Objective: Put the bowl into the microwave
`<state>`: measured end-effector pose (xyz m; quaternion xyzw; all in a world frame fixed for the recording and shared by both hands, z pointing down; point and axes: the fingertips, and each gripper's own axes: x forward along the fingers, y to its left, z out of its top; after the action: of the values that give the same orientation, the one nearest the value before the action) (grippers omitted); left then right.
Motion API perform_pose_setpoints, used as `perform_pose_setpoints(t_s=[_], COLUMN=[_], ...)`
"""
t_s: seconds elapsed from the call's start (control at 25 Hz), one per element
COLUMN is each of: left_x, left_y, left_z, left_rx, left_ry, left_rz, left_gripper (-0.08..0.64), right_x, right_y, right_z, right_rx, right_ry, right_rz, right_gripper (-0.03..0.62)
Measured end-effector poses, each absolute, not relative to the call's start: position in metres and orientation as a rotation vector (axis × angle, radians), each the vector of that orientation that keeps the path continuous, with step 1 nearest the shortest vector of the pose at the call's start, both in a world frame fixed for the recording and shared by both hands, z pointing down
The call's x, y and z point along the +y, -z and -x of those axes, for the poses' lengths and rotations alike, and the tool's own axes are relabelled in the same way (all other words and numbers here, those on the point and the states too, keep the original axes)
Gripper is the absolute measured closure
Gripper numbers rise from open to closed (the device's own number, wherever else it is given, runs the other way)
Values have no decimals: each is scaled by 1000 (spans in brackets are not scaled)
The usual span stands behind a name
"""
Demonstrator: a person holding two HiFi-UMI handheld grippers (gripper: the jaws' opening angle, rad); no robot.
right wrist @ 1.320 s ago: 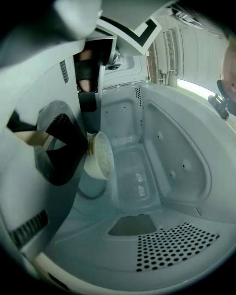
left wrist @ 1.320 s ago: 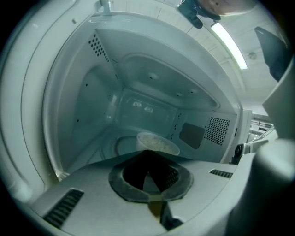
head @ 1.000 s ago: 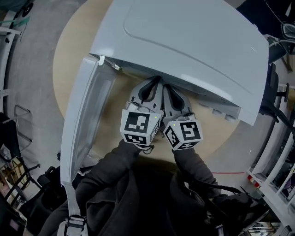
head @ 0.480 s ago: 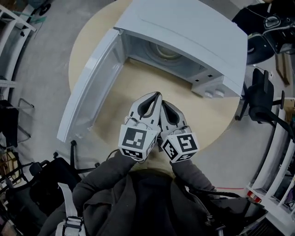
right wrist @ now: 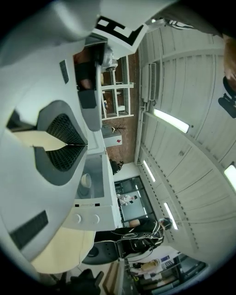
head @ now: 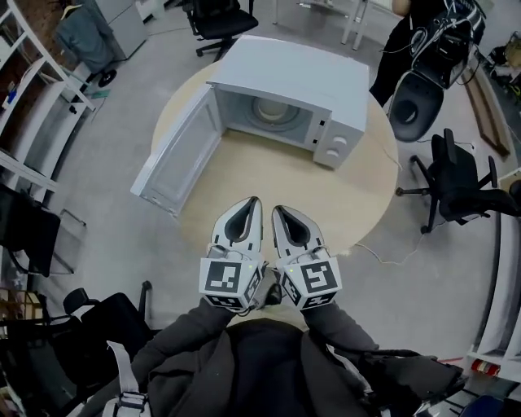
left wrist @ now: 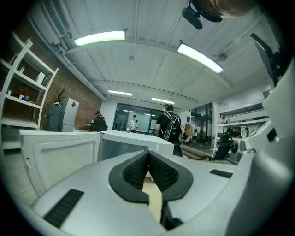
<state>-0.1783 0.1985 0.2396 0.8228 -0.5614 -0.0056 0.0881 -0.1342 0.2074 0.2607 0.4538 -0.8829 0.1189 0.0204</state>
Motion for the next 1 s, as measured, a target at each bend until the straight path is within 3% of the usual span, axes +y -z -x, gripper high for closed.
perform_pose_setpoints(t_s=[0.24,1.0], left_x=[254,252], left_y=[-242,-212], left_z=[180,228], left_rx=[-1682,-1647], left_ry=[-130,-119], left_rz=[-2471,-2626], left_gripper=[551,551], right_x=[256,251], right_y=[-243,-214], right_z=[129,181], right_rx=[-2767,-2735], right_ry=[-346,-215], right_rz=[-1436,-1590], right_gripper=[581,583])
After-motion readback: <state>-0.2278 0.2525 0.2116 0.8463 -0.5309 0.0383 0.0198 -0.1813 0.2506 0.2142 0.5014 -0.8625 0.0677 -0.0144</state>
